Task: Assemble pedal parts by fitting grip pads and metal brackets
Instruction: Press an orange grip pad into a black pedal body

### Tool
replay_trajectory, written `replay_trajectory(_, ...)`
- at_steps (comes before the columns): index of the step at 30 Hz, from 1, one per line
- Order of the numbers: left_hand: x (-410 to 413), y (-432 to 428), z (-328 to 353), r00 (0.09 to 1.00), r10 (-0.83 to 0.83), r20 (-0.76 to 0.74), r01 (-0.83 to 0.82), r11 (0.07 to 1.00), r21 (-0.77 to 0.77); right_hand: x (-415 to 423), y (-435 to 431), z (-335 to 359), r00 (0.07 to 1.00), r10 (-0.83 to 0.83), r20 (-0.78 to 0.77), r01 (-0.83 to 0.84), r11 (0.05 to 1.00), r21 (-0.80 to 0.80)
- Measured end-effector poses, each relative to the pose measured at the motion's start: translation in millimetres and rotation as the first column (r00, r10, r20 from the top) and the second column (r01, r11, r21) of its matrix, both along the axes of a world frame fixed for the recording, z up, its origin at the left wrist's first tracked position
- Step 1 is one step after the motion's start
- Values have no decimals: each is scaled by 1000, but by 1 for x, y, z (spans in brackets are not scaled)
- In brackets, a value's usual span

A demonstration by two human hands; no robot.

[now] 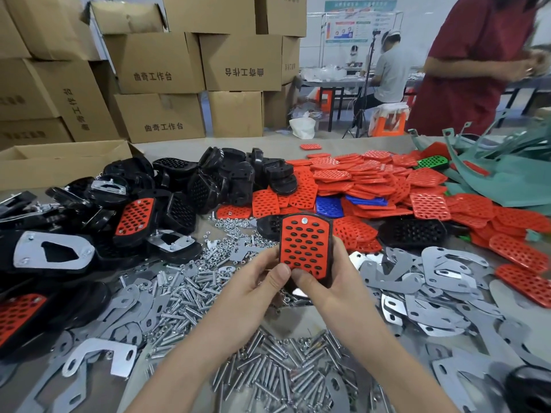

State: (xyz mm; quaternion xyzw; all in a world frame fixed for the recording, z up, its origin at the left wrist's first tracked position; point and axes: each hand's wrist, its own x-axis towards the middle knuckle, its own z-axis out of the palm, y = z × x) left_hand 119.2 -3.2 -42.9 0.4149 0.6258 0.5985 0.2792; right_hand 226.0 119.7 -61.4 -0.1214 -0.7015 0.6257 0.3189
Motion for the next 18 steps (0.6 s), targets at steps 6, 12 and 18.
replay_trajectory(6, -1, 1, -8, 998, 46, -34, -45, 999, 10, -2, -8, -3, 998, -37, 57, 32, 996, 88)
replay_trajectory(12, -4, 6, -9, 992, 117, -36, -117, 993, 6, -6, -7, 1, 999, -1, 33, 0, 1000, 27)
replay_trajectory(18, -1, 8, -7, 965, 158, -211, -170, 985, -38, -2, -1, 0, 999, 38, 23, -38, 999, -25)
